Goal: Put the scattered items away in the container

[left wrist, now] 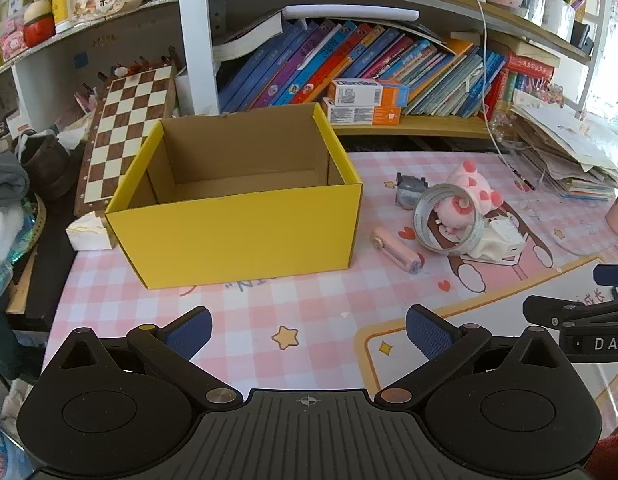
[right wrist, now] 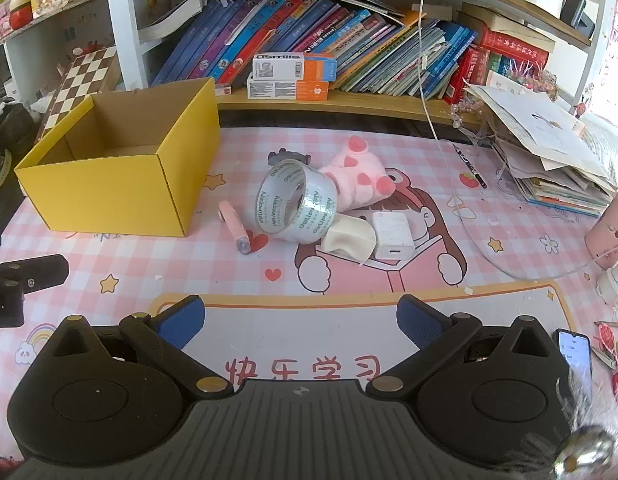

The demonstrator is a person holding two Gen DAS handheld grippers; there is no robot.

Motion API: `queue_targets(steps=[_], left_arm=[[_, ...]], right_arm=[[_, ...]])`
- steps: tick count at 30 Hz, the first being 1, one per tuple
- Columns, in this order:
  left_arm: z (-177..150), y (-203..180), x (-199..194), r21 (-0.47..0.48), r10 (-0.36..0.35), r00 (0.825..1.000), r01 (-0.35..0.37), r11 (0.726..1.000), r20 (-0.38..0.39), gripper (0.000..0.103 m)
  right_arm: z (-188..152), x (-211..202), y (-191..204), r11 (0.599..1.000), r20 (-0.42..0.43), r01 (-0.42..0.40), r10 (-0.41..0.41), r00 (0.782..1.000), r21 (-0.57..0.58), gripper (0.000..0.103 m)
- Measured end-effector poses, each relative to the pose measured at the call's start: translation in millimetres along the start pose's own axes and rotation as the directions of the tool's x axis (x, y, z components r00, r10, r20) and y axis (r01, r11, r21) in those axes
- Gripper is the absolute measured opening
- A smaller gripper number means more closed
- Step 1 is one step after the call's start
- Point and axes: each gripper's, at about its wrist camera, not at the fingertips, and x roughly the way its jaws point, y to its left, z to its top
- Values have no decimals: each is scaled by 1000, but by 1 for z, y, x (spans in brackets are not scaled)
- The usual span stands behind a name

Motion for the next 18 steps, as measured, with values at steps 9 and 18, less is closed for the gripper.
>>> queue_targets(steps=[9,18], left_arm=[[-2,-4,0,-5,13,1000,-13,1000,11,103],[-1,0,1,-12,5,1000,-5,1000,-1,103]], right_arm=[[0,0,0,1000,-1,0,0,1000,0,103],[2,1,-1,1000,0,1,-1,1000,2,103]])
